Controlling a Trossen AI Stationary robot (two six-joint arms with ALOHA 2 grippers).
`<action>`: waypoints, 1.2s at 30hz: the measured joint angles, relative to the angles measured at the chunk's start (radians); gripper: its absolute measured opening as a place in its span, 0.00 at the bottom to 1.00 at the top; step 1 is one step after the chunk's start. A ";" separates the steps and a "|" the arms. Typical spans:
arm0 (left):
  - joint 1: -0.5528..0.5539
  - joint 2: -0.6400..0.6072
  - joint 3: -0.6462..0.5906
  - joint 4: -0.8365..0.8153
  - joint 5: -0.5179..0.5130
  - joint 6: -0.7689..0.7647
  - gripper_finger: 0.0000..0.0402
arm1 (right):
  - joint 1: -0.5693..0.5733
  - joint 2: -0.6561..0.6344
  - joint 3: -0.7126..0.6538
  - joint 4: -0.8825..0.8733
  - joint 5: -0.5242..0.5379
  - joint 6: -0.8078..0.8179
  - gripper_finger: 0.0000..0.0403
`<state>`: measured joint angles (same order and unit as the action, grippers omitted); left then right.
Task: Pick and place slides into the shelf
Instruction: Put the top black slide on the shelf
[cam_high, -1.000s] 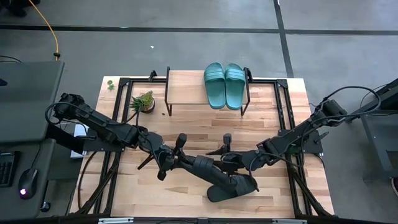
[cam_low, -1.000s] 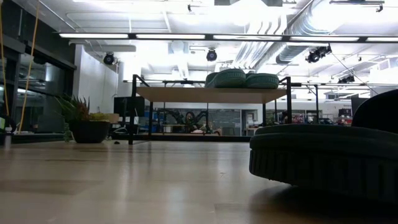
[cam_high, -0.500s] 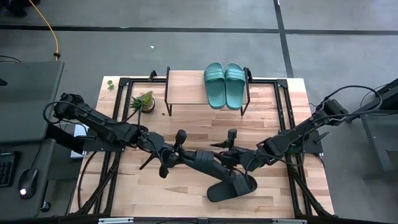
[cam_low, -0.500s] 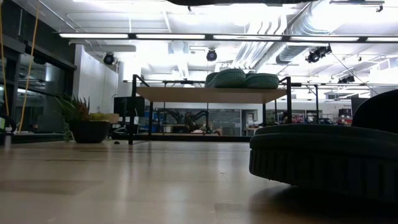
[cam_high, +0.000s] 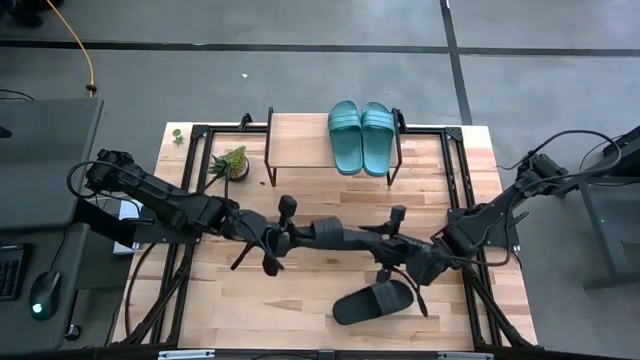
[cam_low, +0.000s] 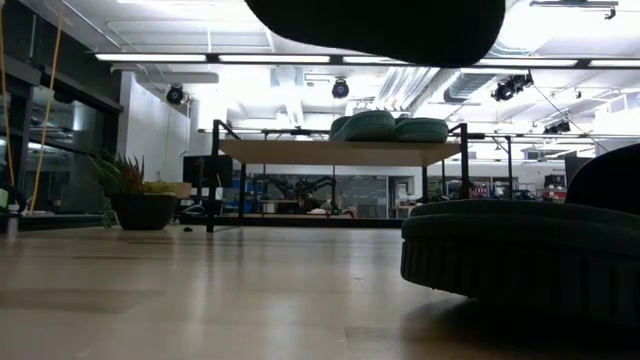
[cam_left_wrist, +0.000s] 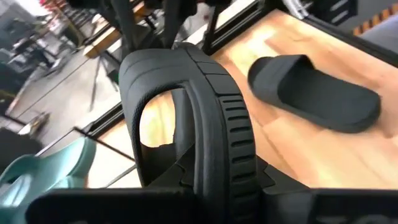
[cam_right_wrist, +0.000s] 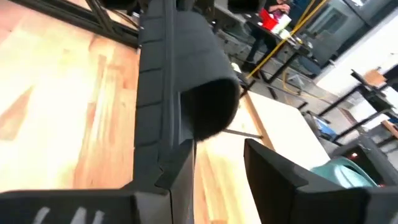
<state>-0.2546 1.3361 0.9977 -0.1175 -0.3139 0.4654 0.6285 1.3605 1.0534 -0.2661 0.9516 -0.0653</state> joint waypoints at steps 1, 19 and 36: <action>-0.001 0.000 0.000 -0.002 -0.015 -0.001 0.11 | 0.004 -0.002 0.000 -0.010 0.014 0.008 0.33; -0.024 -0.002 0.001 -0.022 -0.291 -0.021 0.10 | 0.027 -0.007 0.000 -0.153 0.104 0.094 0.33; -0.198 -0.006 0.059 -0.070 -0.872 -0.021 0.10 | 0.026 -0.007 0.000 -0.197 0.147 0.145 0.33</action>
<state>-0.4525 1.3300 1.0565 -0.1872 -1.1862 0.4442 0.6548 1.3537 1.0534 -0.4633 1.0988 0.0795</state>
